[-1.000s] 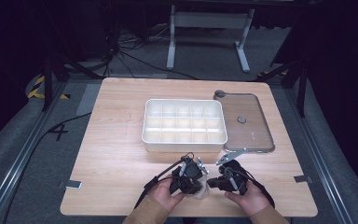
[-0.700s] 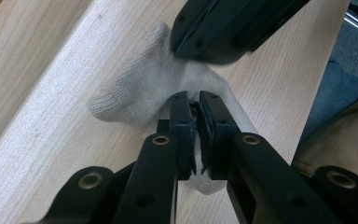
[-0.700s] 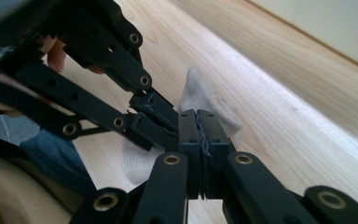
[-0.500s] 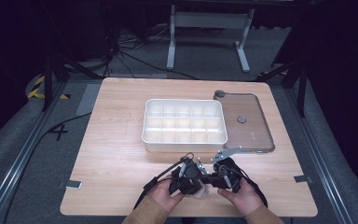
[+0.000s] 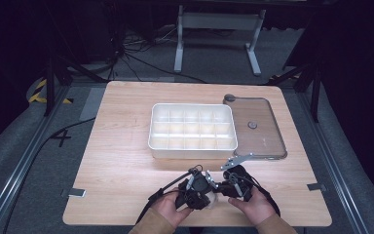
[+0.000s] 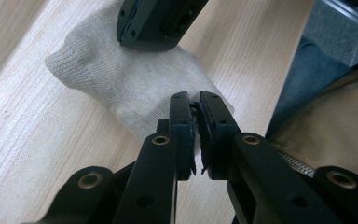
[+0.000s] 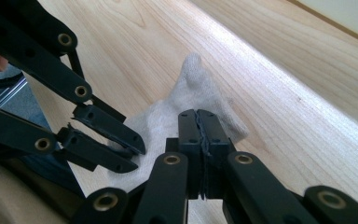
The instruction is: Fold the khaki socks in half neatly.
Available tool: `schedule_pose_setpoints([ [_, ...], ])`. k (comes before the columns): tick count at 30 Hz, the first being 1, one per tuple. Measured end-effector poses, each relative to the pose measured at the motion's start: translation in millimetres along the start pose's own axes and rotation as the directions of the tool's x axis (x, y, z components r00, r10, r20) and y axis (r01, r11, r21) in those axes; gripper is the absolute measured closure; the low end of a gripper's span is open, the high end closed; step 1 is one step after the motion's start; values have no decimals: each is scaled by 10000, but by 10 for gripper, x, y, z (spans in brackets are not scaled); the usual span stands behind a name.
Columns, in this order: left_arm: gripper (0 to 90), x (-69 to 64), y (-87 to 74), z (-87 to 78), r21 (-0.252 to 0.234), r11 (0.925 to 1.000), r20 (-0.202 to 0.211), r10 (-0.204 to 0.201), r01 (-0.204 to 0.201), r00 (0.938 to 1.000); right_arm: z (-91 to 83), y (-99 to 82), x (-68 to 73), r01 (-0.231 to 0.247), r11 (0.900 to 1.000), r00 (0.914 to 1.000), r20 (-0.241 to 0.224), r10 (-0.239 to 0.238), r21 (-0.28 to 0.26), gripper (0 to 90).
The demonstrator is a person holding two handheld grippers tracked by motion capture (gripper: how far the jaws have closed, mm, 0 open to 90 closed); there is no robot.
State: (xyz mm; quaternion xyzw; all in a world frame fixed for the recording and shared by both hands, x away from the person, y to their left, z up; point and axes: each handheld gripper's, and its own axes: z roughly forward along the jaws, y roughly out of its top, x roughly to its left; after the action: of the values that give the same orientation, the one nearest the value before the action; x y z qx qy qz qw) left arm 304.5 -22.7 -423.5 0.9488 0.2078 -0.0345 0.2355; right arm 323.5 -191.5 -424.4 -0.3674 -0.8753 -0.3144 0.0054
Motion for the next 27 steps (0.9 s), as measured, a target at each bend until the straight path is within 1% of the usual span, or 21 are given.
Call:
schedule_pose_setpoints([
  [1,838,0,0,6,-25,10000,-21,93,-93,10000,2,-5,-5,-56,10000,10000,-11,56,40,892],
  [3,839,-7,-7,14,-40,9999,-83,139,-140,9999,10,-17,-26,-97,9999,10000,-23,97,69,891],
  [5,839,-5,-11,18,-25,9999,-50,125,-126,9999,21,-26,-36,-174,9998,9998,-47,174,113,891],
  [7,840,-11,-16,28,-90,10000,-45,-11,11,10000,26,-29,-37,-173,9998,9998,-49,173,111,891],
  [8,840,-11,-14,24,-19,10000,-63,58,-59,10000,25,-29,-35,-160,9998,9999,-45,161,104,890],
  [10,841,-14,-14,22,19,10000,-84,68,-68,9999,21,-30,-32,-173,9998,9998,-42,174,116,889],
  [14,842,-16,-15,21,59,10000,-74,3,-3,10000,-29,-33,-27,-168,9999,9999,-40,168,-8,862],
  [15,843,-13,-14,23,27,10000,-84,57,-57,9999,-52,-32,-24,-202,9998,9998,2,202,-39,845],
  [16,843,-14,-14,24,27,10000,-88,52,-52,9999,-72,-33,-26,-104,9999,9999,107,105,-107,813],
  [17,843,-16,-14,24,20,10000,-95,41,-41,9999,-93,-34,-21,-124,9998,9995,276,128,-144,795],
  [19,843,-18,-15,26,12,10000,-118,38,-38,9999,-112,-40,-36,-167,9997,9993,343,172,-152,766],
  [20,844,-20,-15,28,1,10000,-118,34,-34,9999,-118,-44,-46,-304,9994,9991,307,308,-149,736],
  [22,844,-20,-12,25,43,10000,-124,75,-75,9999,-116,-48,-82,-785,9967,9969,64,787,-205,649],
  [23,845,-21,-13,30,2,10000,-128,85,-85,9999,-103,-47,-88,-912,9956,9958,-80,911,-202,618],
  [24,845,-23,-12,29,13,10000,-114,79,-79,9999,-93,-46,-85,-928,9955,9956,-122,926,-176,607],
  [25,846,-26,-14,34,-45,10000,-121,61,-62,9999,-74,-42,-72,-882,9960,9961,-84,881,-120,598],
  [27,847,-31,-11,34,-2,10000,-109,68,-68,9999,-44,-38,-51,-804,9968,9968,-48,804,-39,590],
])
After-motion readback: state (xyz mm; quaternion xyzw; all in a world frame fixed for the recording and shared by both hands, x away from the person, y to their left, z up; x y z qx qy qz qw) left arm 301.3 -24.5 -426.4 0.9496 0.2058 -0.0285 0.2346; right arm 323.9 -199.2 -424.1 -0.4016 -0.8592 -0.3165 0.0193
